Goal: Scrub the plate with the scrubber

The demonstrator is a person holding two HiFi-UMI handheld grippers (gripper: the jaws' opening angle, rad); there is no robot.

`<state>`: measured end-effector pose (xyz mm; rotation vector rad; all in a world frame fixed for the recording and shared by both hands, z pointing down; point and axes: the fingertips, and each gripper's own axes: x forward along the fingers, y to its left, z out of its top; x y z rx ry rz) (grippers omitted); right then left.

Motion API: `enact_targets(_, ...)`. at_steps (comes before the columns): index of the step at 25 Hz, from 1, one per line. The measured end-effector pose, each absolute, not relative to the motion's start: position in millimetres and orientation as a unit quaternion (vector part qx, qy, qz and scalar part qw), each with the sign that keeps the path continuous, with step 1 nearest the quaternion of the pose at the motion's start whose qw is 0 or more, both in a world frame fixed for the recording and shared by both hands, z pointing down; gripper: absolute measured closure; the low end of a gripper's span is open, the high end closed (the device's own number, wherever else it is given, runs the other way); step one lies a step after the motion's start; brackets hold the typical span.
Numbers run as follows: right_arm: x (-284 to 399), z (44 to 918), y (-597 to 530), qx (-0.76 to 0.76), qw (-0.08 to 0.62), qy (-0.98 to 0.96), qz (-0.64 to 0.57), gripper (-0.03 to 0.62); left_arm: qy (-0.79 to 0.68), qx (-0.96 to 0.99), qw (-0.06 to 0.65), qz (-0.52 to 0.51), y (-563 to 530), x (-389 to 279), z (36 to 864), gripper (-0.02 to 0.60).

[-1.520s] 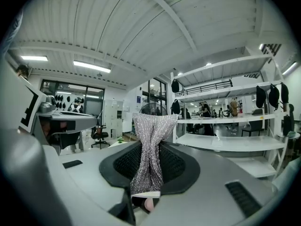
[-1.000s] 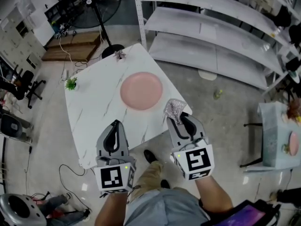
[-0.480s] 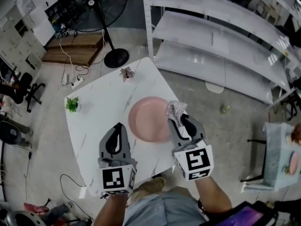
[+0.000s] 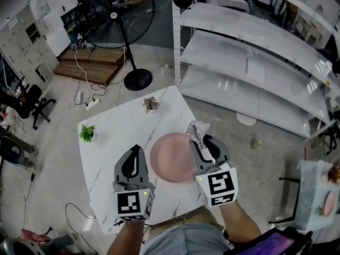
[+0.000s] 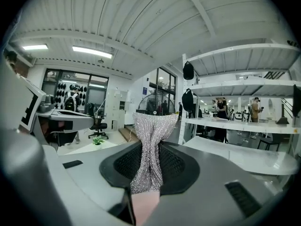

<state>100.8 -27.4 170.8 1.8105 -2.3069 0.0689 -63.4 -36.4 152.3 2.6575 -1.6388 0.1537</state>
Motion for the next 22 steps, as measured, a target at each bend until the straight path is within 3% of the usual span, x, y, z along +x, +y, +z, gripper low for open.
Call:
enact_targets(8, 93.1, 199.1, -71.3, 0.574, 0.136, -0.806, 0.047, 0.48, -0.562, 0.823, 0.041, 0.07, -61.6, -71.9, 183.4, 0.574)
enact_targets(22, 69.0, 343.1, -104.0, 0.47, 0.28, -0.824, 0.145, 0.474, -0.585, 0.787, 0.137, 0.142, -84.2, -76.7, 296.2, 0.574)
